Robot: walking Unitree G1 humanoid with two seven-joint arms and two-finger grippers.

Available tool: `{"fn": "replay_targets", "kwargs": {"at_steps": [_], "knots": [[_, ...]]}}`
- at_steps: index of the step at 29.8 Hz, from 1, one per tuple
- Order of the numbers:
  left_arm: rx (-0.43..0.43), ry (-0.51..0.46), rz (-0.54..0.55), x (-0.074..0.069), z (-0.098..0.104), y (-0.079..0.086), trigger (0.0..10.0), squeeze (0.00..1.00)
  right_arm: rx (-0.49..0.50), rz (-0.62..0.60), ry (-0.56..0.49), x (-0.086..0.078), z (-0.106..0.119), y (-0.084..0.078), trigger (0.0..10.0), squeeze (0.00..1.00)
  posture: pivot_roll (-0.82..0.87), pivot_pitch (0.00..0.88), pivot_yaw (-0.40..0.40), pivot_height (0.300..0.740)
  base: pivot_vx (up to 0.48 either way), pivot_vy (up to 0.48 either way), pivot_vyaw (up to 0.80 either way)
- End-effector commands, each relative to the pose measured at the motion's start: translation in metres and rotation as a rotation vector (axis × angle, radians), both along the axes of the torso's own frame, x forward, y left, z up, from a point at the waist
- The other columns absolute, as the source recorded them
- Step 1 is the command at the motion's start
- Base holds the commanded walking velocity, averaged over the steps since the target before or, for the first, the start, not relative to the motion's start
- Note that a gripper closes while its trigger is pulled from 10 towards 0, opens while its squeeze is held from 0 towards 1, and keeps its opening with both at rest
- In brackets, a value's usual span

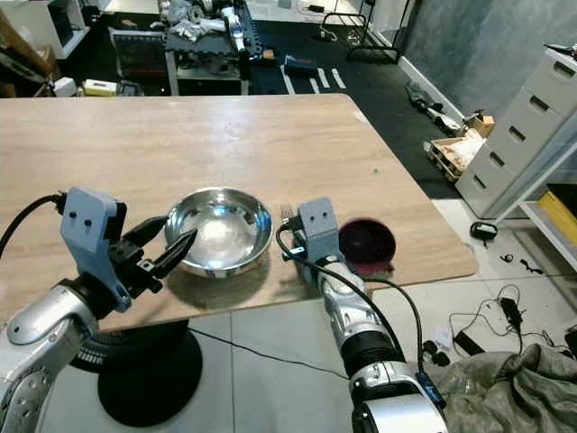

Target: Setting the table

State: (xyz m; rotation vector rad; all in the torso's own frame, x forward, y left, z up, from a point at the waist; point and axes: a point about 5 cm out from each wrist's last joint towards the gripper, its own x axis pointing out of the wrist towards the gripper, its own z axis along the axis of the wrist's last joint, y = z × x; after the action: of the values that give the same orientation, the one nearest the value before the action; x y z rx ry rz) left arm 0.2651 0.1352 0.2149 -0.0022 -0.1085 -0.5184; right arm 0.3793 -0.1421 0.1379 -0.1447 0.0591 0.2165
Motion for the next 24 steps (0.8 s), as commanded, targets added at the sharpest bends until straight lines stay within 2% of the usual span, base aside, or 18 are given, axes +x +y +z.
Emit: {"fn": "replay_targets", "kwargs": {"at_steps": [1,3,4,5,8,9,15,17,18,20,21,23,24], "knots": [[-0.002,0.014,-0.008,0.000,-0.002,-0.003,10.0,0.00,0.073,0.029,-0.066,0.002,0.012,0.002,10.0,1.00,0.13,0.090,0.018,0.740,0.000,0.000,0.00],[-0.005,0.016,-0.009,0.000,-0.003,-0.004,10.0,0.00,0.128,0.074,-0.145,0.001,0.026,0.008,10.0,1.00,0.13,0.088,0.019,0.740,0.000,0.000,0.00],[-0.005,0.016,-0.009,0.000,-0.003,-0.004,10.0,0.00,0.128,0.074,-0.145,0.001,0.026,0.008,10.0,1.00,0.13,0.088,0.019,0.740,0.000,0.000,0.00],[-0.005,0.016,-0.009,0.000,-0.003,-0.004,10.0,0.00,0.132,0.084,-0.174,0.001,0.031,0.009,10.0,0.04,0.13,0.087,0.018,0.740,0.000,0.000,0.00],[-0.006,0.016,-0.009,0.001,-0.003,-0.004,10.0,0.00,0.167,0.108,-0.245,0.000,0.047,0.011,10.0,0.00,0.13,0.084,0.018,0.740,0.000,0.000,0.00],[-0.008,0.015,-0.009,0.001,-0.003,-0.004,10.0,0.00,0.192,0.115,-0.299,-0.002,0.062,0.010,10.0,0.00,0.12,0.084,0.017,0.740,0.000,0.000,0.00],[-0.008,0.016,-0.010,0.001,-0.004,-0.005,10.0,0.00,0.172,0.103,-0.374,-0.007,0.085,0.000,10.0,0.00,0.12,0.083,0.019,0.740,0.000,0.000,0.00],[-0.009,0.017,-0.013,0.001,-0.004,-0.005,10.0,0.00,0.055,0.060,-0.379,-0.008,0.090,-0.021,10.0,0.00,0.11,0.080,0.019,0.740,0.000,0.000,0.00],[-0.009,0.017,-0.013,0.001,-0.004,-0.005,10.0,0.00,0.055,0.060,-0.379,-0.008,0.090,-0.021,10.0,0.00,0.11,0.080,0.019,0.740,0.000,0.000,0.00],[-0.008,0.017,-0.014,0.001,-0.004,-0.005,10.0,0.00,-0.061,0.004,-0.357,-0.010,0.085,-0.053,10.0,0.00,0.10,0.078,0.019,0.740,0.000,0.000,0.00],[-0.008,0.017,-0.014,0.002,-0.005,-0.005,10.0,0.00,-0.092,-0.011,-0.343,-0.012,0.082,-0.064,10.0,0.00,0.10,0.078,0.019,0.740,0.000,0.000,0.00],[-0.008,0.017,-0.014,0.002,-0.005,-0.005,10.0,0.00,-0.107,-0.019,-0.336,-0.013,0.081,-0.070,10.0,0.00,0.10,0.077,0.019,0.740,0.000,0.000,0.00],[-0.008,0.017,-0.016,0.002,-0.005,-0.005,10.0,0.00,-0.136,0.013,-0.298,-0.020,0.075,-0.084,10.0,0.00,0.10,0.077,0.021,0.740,0.000,0.000,0.00]]}}
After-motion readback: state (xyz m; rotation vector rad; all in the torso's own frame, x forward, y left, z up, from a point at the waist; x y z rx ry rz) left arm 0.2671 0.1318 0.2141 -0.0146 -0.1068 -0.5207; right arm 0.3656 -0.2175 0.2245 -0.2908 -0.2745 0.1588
